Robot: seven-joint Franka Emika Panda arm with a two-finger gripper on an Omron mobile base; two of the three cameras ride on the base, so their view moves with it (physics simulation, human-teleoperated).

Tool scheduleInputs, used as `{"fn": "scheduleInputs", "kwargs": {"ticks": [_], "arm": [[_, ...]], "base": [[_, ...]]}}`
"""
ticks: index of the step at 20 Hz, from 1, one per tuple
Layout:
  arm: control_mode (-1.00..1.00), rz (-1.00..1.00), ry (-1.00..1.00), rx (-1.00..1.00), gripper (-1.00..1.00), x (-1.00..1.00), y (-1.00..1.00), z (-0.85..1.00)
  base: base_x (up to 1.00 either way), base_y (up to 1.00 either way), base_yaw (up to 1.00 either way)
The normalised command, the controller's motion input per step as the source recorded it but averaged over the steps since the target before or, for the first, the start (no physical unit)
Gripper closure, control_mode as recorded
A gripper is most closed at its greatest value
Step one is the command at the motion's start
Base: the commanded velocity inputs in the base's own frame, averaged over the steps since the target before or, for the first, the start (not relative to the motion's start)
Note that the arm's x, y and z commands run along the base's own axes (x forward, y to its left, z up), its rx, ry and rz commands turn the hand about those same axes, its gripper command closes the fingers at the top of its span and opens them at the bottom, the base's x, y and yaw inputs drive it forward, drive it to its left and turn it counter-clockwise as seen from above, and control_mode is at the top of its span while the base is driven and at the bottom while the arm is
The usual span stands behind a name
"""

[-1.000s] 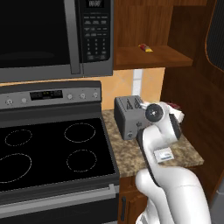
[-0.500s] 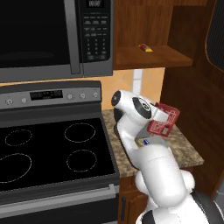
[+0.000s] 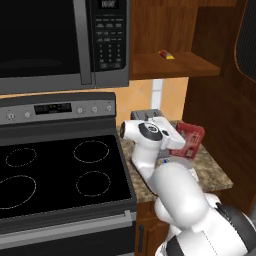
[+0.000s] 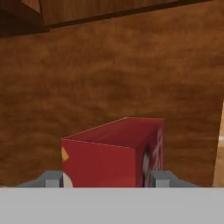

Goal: Pick the cereal and place it on the digital scale for weighing, and close the cabinet.

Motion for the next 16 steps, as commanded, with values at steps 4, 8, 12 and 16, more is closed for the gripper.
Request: {"fn": "scheduleInputs", "kwargs": {"ticks": [4, 8, 12, 16], "arm": [[-1.0, 0.08, -0.04, -0.26, 1.0, -0.08, -0.27, -0.37], [-1.0, 0.02, 0.06, -0.1, 1.0, 0.12, -0.03, -0.34], [-1.0, 0.02, 0.01, -0.03, 1.0, 0.26, -0.01, -0.46], [-1.0, 0.0, 0.0, -0.01, 1.0, 0.31, 0.0, -0.34]], "base": [[0.0, 0.0, 0.0], [0.0, 0.0, 0.0], [0.0, 0.0, 0.0], [0.0, 0.0, 0.0]]}}
